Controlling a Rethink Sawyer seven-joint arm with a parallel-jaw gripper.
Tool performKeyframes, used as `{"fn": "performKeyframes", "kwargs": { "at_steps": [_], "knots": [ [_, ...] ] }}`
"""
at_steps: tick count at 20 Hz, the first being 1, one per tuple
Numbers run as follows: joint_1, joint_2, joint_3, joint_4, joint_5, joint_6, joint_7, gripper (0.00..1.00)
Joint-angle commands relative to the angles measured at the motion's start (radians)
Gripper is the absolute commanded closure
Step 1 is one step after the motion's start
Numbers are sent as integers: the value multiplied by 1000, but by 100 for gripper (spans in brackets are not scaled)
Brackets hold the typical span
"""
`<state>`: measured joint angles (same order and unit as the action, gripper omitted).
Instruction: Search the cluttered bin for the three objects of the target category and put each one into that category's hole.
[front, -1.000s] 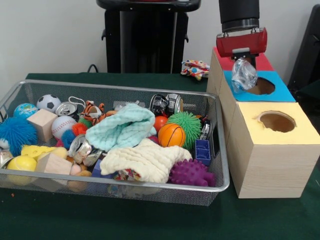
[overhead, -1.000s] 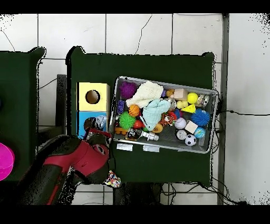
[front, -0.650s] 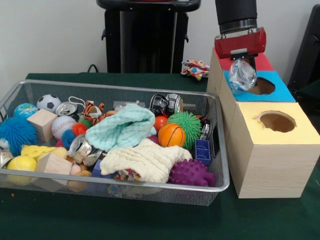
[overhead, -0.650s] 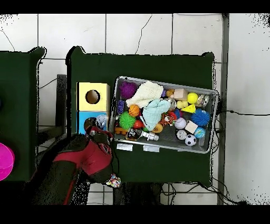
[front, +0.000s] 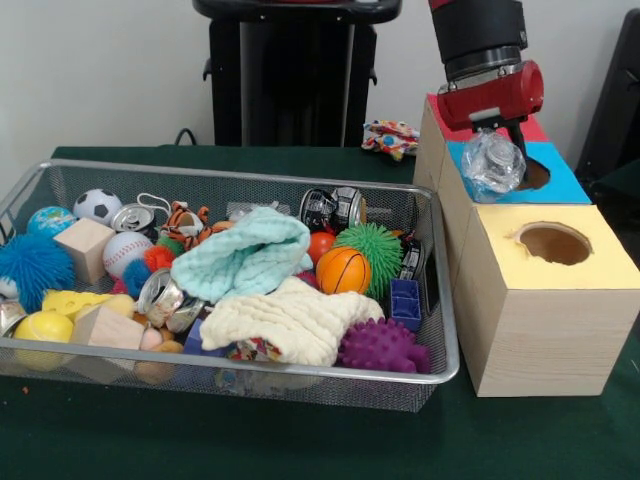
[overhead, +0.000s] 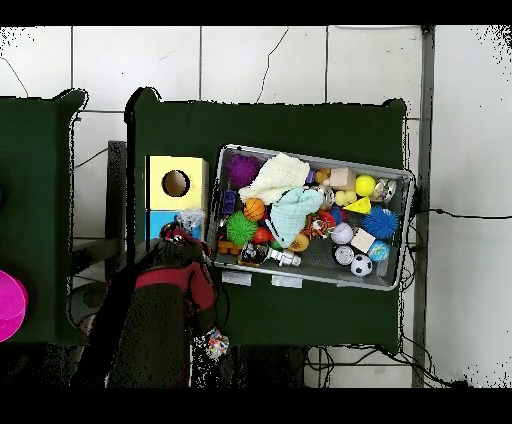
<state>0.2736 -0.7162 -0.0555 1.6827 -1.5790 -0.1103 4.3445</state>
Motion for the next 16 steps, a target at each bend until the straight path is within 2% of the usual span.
{"fn": "performKeyframes", "kwargs": {
  "at_steps": [1,2,3,4,6,11,16],
  "knots": [
    [-331,98,755,239,156,251,119,100],
    [-490,151,915,233,330,367,-137,100],
    [-550,183,964,214,408,403,-255,100],
    [-572,200,977,207,441,400,-299,100],
    [-574,208,961,199,496,374,-350,100],
    [-558,212,924,199,573,327,-400,100],
    [-508,182,857,199,622,288,-407,100]
  ]
}}
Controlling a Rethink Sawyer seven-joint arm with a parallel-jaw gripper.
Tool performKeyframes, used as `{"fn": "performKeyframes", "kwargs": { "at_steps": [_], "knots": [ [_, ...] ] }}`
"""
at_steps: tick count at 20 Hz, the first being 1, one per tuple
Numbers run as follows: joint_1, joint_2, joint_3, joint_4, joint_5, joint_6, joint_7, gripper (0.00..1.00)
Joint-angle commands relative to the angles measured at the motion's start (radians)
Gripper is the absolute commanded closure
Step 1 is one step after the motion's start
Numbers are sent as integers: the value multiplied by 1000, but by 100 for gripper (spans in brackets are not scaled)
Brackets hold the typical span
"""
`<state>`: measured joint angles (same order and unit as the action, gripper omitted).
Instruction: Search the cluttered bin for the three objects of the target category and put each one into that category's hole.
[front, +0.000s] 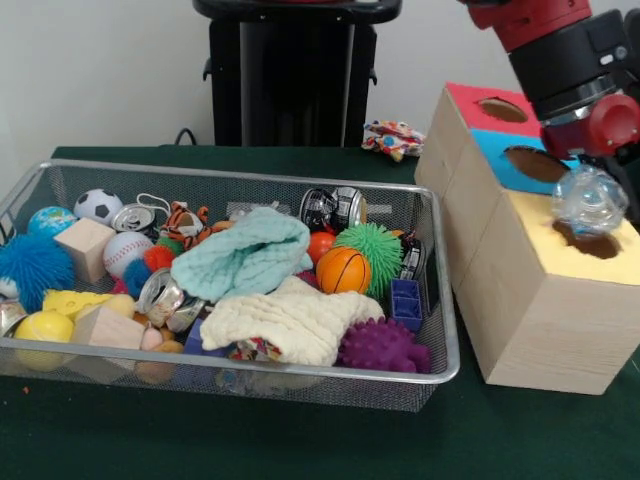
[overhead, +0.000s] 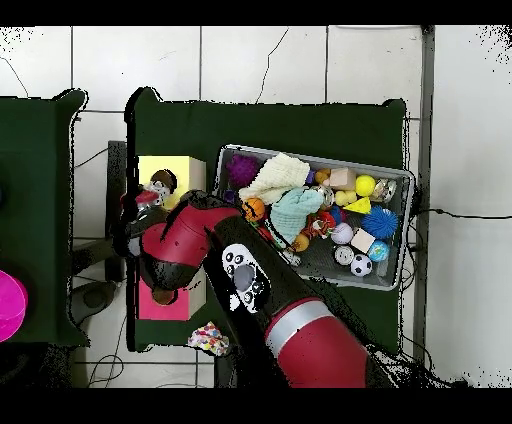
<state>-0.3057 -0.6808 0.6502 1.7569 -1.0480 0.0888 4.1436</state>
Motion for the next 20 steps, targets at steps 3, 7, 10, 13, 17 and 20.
{"fn": "performKeyframes", "kwargs": {
  "at_steps": [3,7,10,13,17,20],
  "knots": [
    [95,138,119,121,116,81,-226,100],
    [144,94,61,118,146,112,-230,100],
    [221,31,-37,94,130,209,-260,100],
    [262,7,-90,85,116,234,-272,100],
    [296,-13,-128,93,106,221,-254,100],
    [283,-8,-140,95,97,214,-275,100]
  ]
}}
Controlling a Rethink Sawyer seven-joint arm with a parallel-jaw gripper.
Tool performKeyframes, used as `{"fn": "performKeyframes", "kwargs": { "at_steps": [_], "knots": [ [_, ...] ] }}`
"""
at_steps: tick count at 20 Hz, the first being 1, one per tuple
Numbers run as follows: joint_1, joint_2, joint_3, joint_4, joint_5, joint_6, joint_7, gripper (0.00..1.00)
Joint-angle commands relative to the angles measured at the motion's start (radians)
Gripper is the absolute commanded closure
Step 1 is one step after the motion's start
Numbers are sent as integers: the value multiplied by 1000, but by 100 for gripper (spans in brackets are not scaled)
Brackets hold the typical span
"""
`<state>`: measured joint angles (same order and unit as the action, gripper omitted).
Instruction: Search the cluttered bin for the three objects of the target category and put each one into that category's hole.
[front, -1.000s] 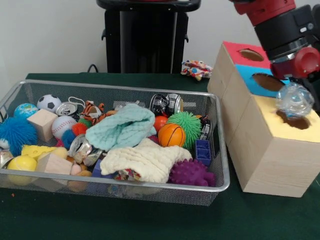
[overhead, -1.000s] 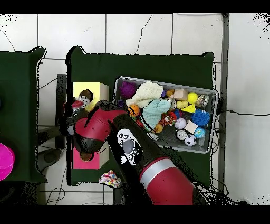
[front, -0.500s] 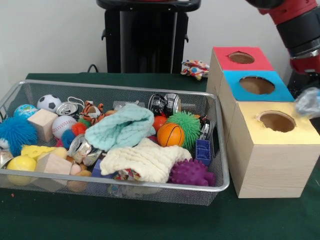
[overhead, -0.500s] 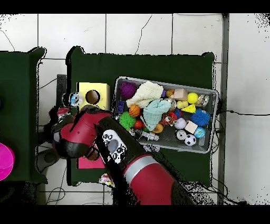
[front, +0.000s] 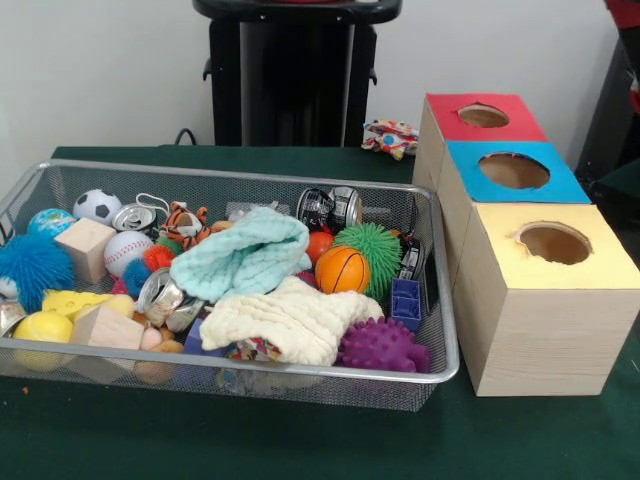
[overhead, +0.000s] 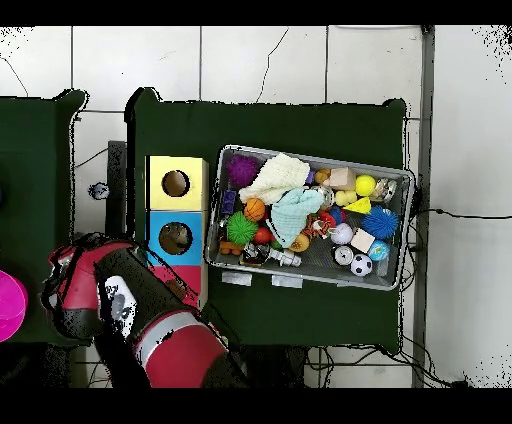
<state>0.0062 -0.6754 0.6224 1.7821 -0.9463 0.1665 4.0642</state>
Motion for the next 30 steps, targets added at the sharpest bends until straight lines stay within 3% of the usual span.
{"fn": "performKeyframes", "kwargs": {
  "at_steps": [1,6,10,13,20,25,30],
  "knots": [
    [-32,-13,-109,73,1,128,-193,100],
    [-51,30,-130,46,-30,97,-201,100],
    [-96,42,-103,50,-24,66,-218,100],
    [-56,12,-175,16,-90,145,-260,100],
    [-29,-27,-242,3,-130,283,-380,100],
    [-85,-36,-210,33,-113,244,-417,100],
    [-187,-78,-130,81,-24,255,-531,100]
  ]
}}
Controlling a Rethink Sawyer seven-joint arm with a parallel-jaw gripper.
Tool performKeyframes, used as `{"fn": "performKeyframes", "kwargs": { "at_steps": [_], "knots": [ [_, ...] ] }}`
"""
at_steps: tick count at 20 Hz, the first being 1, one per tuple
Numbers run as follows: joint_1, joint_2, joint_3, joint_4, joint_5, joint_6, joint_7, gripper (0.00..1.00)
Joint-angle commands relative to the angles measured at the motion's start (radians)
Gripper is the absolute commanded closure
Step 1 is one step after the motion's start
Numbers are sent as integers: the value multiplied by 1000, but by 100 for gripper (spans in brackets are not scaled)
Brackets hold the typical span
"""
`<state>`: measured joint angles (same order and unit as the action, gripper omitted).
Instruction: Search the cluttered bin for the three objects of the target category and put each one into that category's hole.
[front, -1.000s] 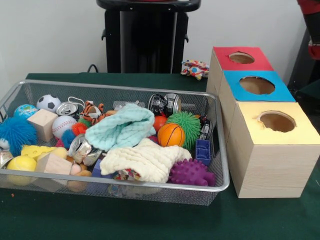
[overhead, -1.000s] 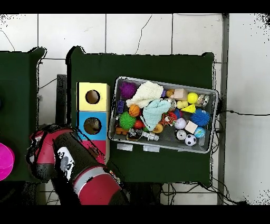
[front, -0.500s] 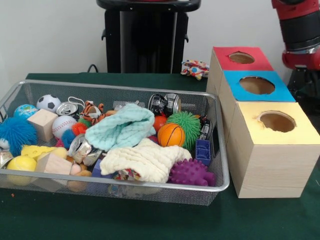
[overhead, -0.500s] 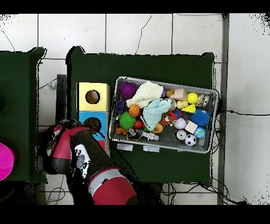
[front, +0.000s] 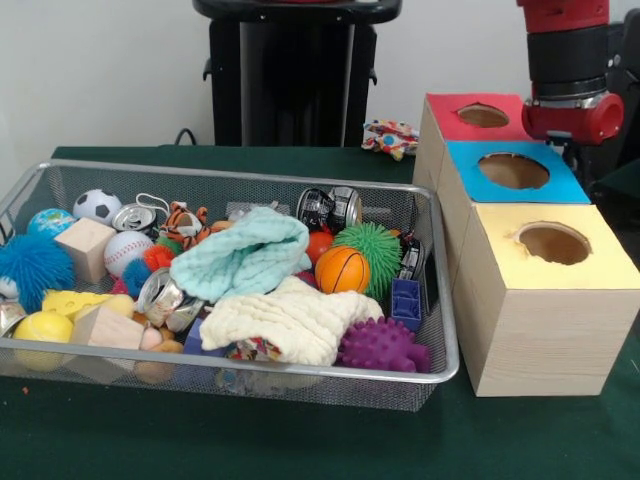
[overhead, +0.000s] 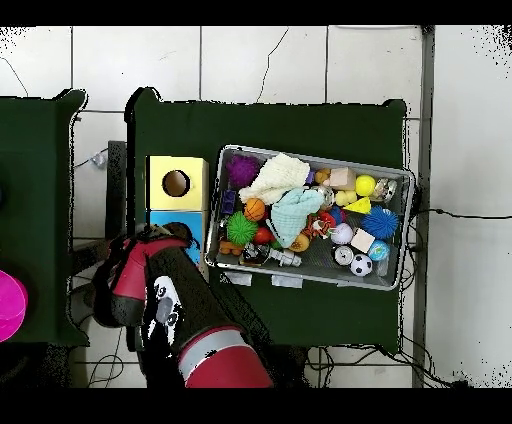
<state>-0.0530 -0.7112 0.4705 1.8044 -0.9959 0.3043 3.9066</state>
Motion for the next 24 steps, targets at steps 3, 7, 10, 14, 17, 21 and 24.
{"fn": "performKeyframes", "kwargs": {
  "at_steps": [3,7,10,14,17,21,24],
  "knots": [
    [-181,-45,57,68,62,134,-444,100],
    [-218,-54,81,94,109,133,-471,100],
    [-256,-82,111,127,160,120,-492,100],
    [-336,-144,193,176,249,121,-548,100],
    [-400,-194,252,201,284,93,-578,100],
    [-515,-191,350,201,298,60,-640,100],
    [-539,-208,333,165,230,69,-697,100]
  ]
}}
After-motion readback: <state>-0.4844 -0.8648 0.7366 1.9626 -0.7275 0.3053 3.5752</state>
